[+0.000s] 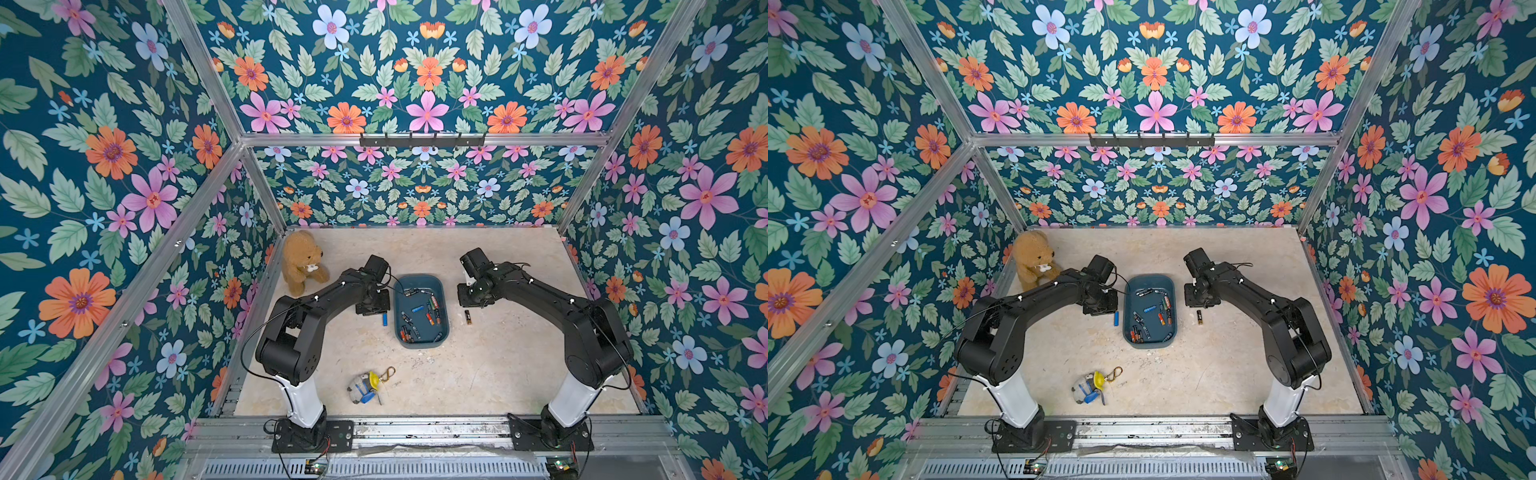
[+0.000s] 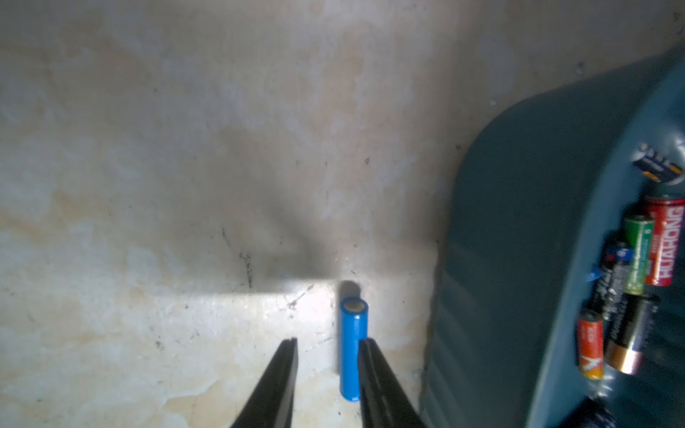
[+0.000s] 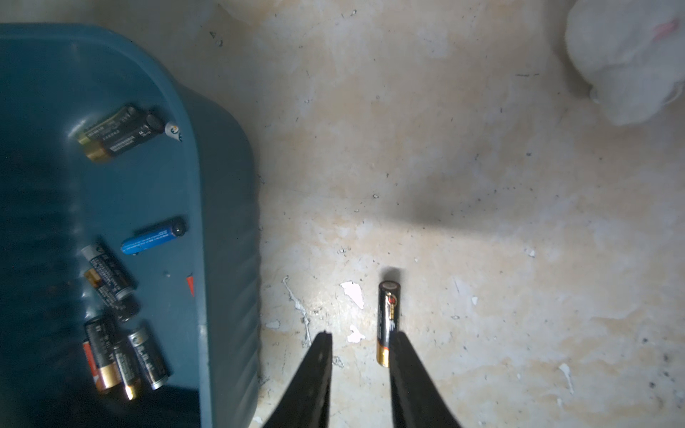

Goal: Take the batteries out of the storage box
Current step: Place the battery at the center of the board, then pick up the battery from the storage box.

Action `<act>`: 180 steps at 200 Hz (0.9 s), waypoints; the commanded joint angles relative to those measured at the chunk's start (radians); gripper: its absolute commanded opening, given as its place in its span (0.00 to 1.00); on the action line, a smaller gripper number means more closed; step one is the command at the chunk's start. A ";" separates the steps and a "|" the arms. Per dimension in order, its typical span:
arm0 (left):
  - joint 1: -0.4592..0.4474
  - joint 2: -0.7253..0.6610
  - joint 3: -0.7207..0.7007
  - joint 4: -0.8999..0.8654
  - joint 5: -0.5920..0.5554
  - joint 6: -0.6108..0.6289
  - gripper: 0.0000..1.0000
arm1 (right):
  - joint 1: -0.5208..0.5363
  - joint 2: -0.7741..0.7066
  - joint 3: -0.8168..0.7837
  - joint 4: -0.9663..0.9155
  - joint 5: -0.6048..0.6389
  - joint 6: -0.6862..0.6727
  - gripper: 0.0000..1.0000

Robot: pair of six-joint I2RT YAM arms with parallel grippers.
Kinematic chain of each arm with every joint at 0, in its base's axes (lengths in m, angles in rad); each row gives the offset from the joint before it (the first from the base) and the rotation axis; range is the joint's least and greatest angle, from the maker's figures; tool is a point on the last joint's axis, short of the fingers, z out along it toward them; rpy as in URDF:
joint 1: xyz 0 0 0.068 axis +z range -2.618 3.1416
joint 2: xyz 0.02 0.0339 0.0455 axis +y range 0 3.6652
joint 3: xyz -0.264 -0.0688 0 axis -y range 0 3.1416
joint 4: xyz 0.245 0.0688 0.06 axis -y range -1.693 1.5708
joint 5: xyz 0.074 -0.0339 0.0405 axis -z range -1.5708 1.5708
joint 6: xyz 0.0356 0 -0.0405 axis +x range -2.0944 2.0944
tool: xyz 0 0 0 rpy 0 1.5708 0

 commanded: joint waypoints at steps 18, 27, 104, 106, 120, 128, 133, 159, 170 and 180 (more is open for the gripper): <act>0.002 0.008 0.004 0.002 0.012 -0.006 0.35 | 0.001 -0.008 0.010 -0.016 0.018 -0.002 0.32; 0.002 0.008 0.002 0.005 0.014 -0.007 0.35 | 0.001 -0.007 0.012 -0.017 0.015 0.000 0.32; 0.002 0.005 0.001 0.014 0.028 -0.009 0.36 | 0.064 0.040 0.072 -0.023 0.010 0.020 0.32; 0.002 0.005 0.002 0.015 0.028 -0.010 0.36 | 0.067 0.040 0.075 -0.023 0.009 0.020 0.32; 0.002 0.004 0.006 0.019 0.032 -0.012 0.37 | 0.090 0.060 0.099 -0.025 0.008 0.025 0.33; 0.000 0.003 0.010 0.022 0.035 -0.013 0.37 | 0.101 0.072 0.116 -0.029 0.008 0.027 0.33; 0.000 0.004 0.011 0.022 0.036 -0.013 0.37 | 0.109 0.079 0.126 -0.033 0.009 0.029 0.33; 0.000 0.006 0.017 0.031 0.054 -0.017 0.37 | 0.135 0.104 0.165 -0.038 0.007 0.037 0.33; -0.001 0.007 0.021 0.034 0.061 -0.016 0.37 | 0.141 0.113 0.177 -0.041 0.008 0.039 0.33; -0.002 0.007 0.023 0.041 0.066 -0.019 0.37 | 0.147 0.116 0.185 -0.043 0.008 0.041 0.33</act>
